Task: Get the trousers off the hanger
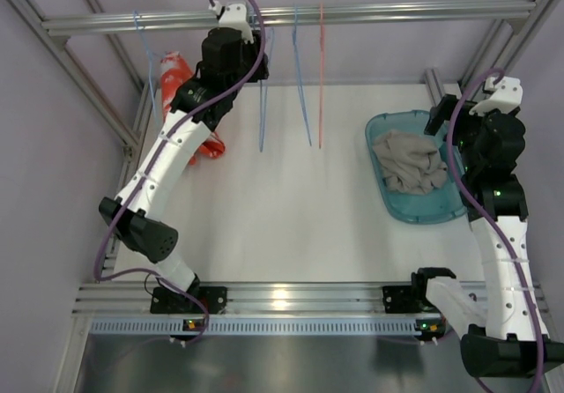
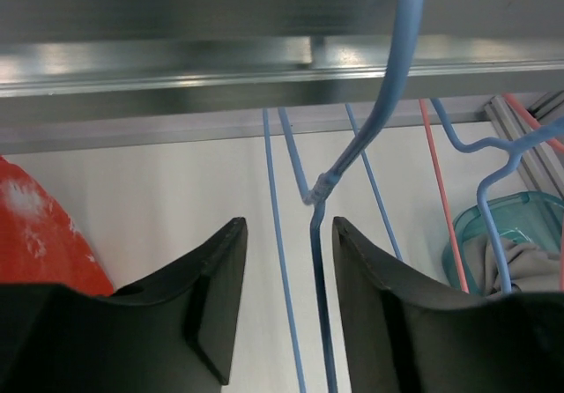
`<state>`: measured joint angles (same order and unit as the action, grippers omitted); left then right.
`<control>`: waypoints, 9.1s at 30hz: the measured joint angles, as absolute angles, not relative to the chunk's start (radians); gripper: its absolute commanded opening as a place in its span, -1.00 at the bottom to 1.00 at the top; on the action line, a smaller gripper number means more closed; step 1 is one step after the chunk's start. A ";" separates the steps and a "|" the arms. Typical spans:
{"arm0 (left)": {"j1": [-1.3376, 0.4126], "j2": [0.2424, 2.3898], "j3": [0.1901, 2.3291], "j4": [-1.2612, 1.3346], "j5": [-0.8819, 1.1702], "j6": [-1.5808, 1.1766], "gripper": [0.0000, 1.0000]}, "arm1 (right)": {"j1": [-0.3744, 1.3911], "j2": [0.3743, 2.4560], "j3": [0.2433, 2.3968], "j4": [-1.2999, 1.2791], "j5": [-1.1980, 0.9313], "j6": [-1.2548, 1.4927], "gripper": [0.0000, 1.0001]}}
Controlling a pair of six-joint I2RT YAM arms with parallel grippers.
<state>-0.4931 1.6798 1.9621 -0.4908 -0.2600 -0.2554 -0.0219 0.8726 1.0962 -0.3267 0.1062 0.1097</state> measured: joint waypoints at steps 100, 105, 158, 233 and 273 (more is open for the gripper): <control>0.144 1.419 1.665 -0.366 0.142 -0.245 -1.00 | -0.023 0.867 1.126 -0.324 -0.027 0.109 0.99; 0.134 1.419 1.671 -0.350 0.143 -0.245 -1.00 | -0.023 0.867 1.126 -0.323 -0.027 0.110 0.99; 0.143 0.830 1.419 -0.611 0.134 -0.589 -1.00 | 0.762 0.984 1.191 -0.027 -0.300 -0.102 0.99; 0.189 0.919 1.603 -0.667 0.180 -0.759 -1.00 | 1.266 1.953 1.542 0.759 0.256 -0.479 0.08; 0.202 0.856 1.457 -0.602 0.222 -0.781 -1.00 | 1.181 1.939 1.611 0.577 0.192 -0.498 -1.00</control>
